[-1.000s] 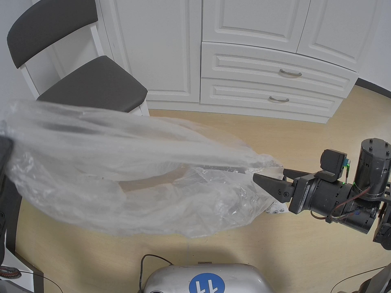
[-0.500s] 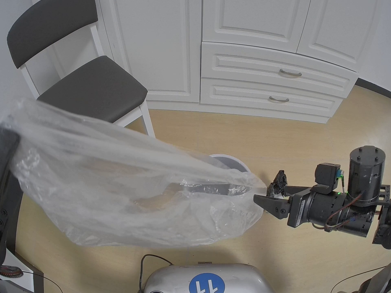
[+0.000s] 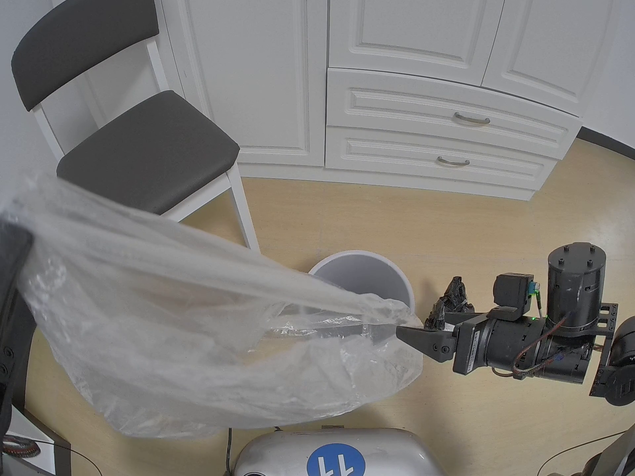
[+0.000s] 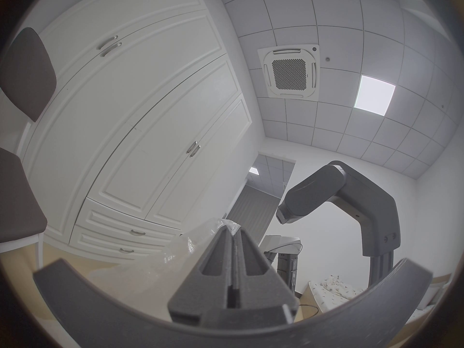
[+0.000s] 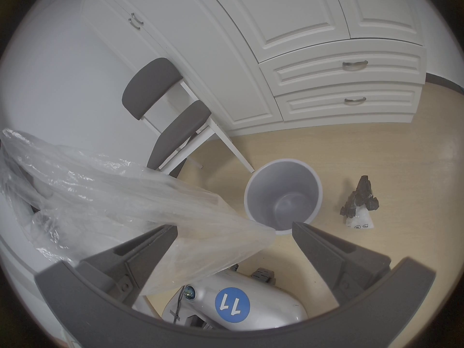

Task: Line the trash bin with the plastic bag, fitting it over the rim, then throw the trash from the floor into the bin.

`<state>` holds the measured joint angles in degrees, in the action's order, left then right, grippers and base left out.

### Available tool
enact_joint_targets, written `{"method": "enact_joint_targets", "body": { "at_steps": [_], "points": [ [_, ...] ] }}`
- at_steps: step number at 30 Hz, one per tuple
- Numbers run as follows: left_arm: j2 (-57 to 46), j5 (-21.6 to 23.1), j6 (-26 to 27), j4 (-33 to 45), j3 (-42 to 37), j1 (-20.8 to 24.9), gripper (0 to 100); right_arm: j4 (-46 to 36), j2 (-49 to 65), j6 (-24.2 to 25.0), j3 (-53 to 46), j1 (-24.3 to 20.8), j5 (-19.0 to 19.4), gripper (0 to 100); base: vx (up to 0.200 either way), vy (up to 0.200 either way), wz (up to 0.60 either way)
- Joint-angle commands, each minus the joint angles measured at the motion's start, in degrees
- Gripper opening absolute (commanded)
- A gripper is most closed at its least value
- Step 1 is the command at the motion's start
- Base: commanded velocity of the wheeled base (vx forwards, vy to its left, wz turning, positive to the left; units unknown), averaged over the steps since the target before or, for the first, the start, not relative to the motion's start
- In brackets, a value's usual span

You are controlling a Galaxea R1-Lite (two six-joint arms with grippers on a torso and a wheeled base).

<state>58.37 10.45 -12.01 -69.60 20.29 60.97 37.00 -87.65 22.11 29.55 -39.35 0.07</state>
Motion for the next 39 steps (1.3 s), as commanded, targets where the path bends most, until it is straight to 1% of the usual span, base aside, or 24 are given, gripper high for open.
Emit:
{"method": "enact_joint_targets", "body": {
  "at_steps": [1, 2, 3, 4, 5, 7, 22, 28, 33, 34, 39],
  "points": [
    [0.25, 0.01, -0.03, -0.01, -0.07, 0.12, 0, 0.00, 0.11, 0.03, -0.72, 0.94, 2.74, 100, 0.000, 0.000, 0.00],
    [0.25, 0.01, -0.03, -0.01, -0.07, 0.12, 0, 0.00, 0.55, 0.47, -0.99, 0.94, 4.06, 100, 0.000, 0.000, 0.00],
    [0.25, 0.01, -0.03, -0.01, -0.07, 0.12, 0, 0.00, 0.64, 0.56, -0.99, 0.94, 4.23, 100, 0.000, 0.000, 0.00],
    [0.17, 0.01, -0.03, -0.01, -0.07, 0.12, 0, 0.00, 1.52, 1.79, -1.34, 1.12, 7.05, 100, 0.000, 0.000, 0.00],
    [0.08, 0.01, -0.03, -0.01, -0.07, 0.12, 0, 0.00, 1.61, 2.23, -1.60, 1.47, 8.28, 100, 0.000, 0.000, 0.00],
    [-0.10, 0.10, -0.03, -0.01, -0.07, 0.21, 0, 0.00, 1.34, 2.32, -1.69, 1.82, 9.59, 100, 0.000, 0.000, 0.00],
    [-0.71, 0.10, 0.14, -0.01, -0.16, 0.65, 0, 0.09, 0.64, 2.41, -1.86, 2.79, 9.86, 100, 0.000, 0.000, 0.00],
    [-1.33, 0.10, 0.14, -0.10, -0.07, 1.00, 0, 0.44, -1.73, 2.41, -2.13, 3.67, 11.88, 100, 0.000, 0.000, 0.00],
    [-1.59, 0.10, 0.14, -0.19, -0.07, 1.00, 0, 4.31, -3.76, 2.41, -3.45, 3.93, 12.14, 100, 0.000, 0.000, 0.00],
    [-1.85, 0.10, 0.23, -0.36, 0.02, 1.00, 0, 7.03, -4.72, 2.41, -4.41, 4.02, 12.23, 100, 0.000, 0.000, 0.00],
    [-2.03, 0.19, 0.32, -0.98, 0.02, 1.00, 0, 11.61, -7.89, 2.41, -5.20, 4.46, 12.23, 100, 0.000, 0.000, 0.00]
  ]
}}
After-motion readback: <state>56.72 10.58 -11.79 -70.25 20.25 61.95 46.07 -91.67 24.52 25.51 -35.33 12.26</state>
